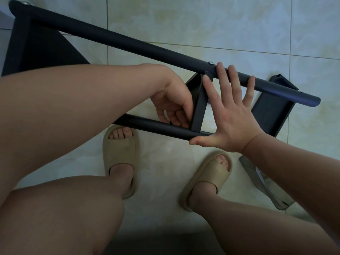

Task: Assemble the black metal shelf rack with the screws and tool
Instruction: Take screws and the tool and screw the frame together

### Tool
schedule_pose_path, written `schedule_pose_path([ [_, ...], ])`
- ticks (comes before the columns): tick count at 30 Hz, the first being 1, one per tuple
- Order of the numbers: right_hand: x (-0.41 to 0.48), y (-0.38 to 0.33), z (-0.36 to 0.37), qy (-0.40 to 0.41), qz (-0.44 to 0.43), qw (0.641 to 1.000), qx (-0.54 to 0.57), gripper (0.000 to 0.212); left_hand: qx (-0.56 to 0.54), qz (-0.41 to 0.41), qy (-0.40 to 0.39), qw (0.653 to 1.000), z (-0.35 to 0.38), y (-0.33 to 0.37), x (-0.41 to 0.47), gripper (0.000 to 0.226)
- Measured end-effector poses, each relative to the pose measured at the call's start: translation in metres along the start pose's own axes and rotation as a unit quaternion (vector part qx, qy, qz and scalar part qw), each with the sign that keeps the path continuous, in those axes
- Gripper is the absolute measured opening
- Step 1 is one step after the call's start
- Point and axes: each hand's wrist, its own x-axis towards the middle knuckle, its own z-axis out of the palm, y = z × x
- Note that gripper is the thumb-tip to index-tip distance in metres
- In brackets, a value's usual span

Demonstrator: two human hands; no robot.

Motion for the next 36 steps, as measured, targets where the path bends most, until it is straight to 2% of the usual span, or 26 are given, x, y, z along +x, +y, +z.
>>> schedule_pose_path([
  [9,0.0005,-0.0004,-0.0005,0.001,0.000,1.000,-0.001,0.134,-0.025,-0.001,0.007,1.000,0.0031,0.0017,0.0028,0.010],
  [27,0.0004,-0.0014,-0.0018,-0.006,0.002,1.000,0.001,0.135,-0.078,0.050,0.006,0.996,0.0079,-0.0064,0.0063,0.026],
  [36,0.0004,-0.0014,-0.0020,-0.006,0.001,1.000,0.001,0.135,-0.012,-0.014,0.008,1.000,0.0030,0.0010,0.0003,0.011],
])
